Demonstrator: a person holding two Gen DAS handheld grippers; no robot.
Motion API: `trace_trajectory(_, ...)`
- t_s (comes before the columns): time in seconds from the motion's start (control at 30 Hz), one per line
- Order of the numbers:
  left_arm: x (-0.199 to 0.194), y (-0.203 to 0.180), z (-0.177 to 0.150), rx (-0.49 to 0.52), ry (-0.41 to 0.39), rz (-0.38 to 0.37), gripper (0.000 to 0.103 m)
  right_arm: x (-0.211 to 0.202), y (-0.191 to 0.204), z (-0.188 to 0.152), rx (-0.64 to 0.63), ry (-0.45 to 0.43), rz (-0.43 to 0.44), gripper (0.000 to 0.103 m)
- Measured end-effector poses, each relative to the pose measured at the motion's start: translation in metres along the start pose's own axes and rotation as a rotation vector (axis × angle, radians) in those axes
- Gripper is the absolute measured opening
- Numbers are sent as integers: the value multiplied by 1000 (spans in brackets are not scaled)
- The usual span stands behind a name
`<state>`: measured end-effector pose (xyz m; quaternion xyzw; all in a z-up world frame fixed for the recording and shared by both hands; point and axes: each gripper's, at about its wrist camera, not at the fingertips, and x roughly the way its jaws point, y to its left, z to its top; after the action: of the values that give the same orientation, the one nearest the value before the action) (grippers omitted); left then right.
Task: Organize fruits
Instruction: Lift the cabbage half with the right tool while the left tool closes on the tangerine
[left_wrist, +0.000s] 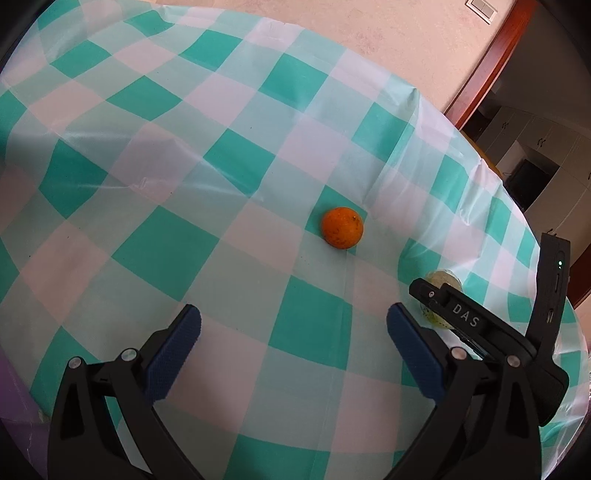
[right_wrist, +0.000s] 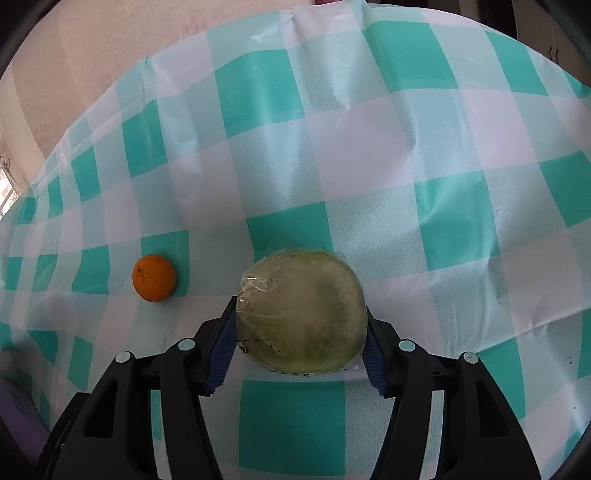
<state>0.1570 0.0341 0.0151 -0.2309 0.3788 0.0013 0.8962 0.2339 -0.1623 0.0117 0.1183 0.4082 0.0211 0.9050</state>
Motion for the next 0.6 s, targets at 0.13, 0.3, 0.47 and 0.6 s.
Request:
trace_trajectory(0.13, 7, -12, 4, 47, 6, 36, 101, -15, -10, -12, 70, -38, 5, 58)
trace_trajectory(0.3, 29, -31, 22, 77, -24, 83, 101, -24, -22, -13, 106, -72, -2, 58)
trace_trajectory(0.47, 59, -47, 44, 132, -9, 157, 88, -40, -26, -28, 153, -113, 42, 58)
trace_trajectory(0.6, 77, -64, 51, 234, 28, 190, 79, -43, -41, -24, 149, -115, 62, 58)
